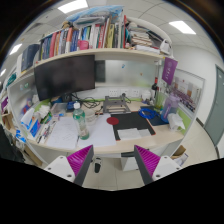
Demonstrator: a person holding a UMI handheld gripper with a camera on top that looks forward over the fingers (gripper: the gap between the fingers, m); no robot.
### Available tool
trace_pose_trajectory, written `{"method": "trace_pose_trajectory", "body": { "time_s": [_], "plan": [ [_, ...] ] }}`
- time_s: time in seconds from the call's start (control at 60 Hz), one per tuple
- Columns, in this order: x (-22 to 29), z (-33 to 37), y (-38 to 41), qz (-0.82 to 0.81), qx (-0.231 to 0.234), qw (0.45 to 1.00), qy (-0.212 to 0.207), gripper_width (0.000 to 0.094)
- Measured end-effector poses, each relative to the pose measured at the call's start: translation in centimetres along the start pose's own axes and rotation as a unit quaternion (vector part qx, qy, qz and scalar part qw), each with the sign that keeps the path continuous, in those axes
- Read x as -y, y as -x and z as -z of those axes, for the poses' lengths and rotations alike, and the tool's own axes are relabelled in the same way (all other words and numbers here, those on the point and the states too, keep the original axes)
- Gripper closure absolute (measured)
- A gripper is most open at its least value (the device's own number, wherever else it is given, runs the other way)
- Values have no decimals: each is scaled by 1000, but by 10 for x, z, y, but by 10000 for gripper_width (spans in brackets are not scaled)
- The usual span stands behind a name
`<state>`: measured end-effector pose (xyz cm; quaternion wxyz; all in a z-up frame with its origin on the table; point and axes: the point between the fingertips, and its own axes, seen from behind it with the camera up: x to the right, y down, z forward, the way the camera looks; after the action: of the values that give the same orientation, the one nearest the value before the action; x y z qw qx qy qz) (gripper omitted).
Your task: Pour water
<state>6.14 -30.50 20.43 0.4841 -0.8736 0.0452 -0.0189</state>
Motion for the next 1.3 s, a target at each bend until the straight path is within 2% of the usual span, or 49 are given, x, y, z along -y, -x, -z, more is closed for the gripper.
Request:
{"method": "trace_pose_trajectory", "body": {
  "time_s": [0.233, 0.35, 0.583, 0.75, 0.883, 0.933, 0.983, 1.05, 1.083, 1.25, 1.3],
  "plan": [
    [-38, -41, 61, 9, 36, 999, 22, 87],
    [-49, -78, 110, 9, 56, 998, 13, 86],
    [-17, -171, 164, -5, 44, 998, -41, 78],
    [18, -236, 161, -1, -1, 996, -85, 78],
    [37, -271, 162, 7, -11, 993, -120, 94],
    [44, -281, 163, 11, -12, 990, -138, 149],
    [44, -290, 165, 14, -11, 990, -138, 210],
    [48, -297, 164, 19, -16, 988, -154, 402],
    [51, -298, 165, 19, -18, 986, -164, 406],
    [56, -304, 171, 26, -9, 982, -185, 561],
    [58, -306, 174, 32, -4, 982, -186, 577]
  ]
}}
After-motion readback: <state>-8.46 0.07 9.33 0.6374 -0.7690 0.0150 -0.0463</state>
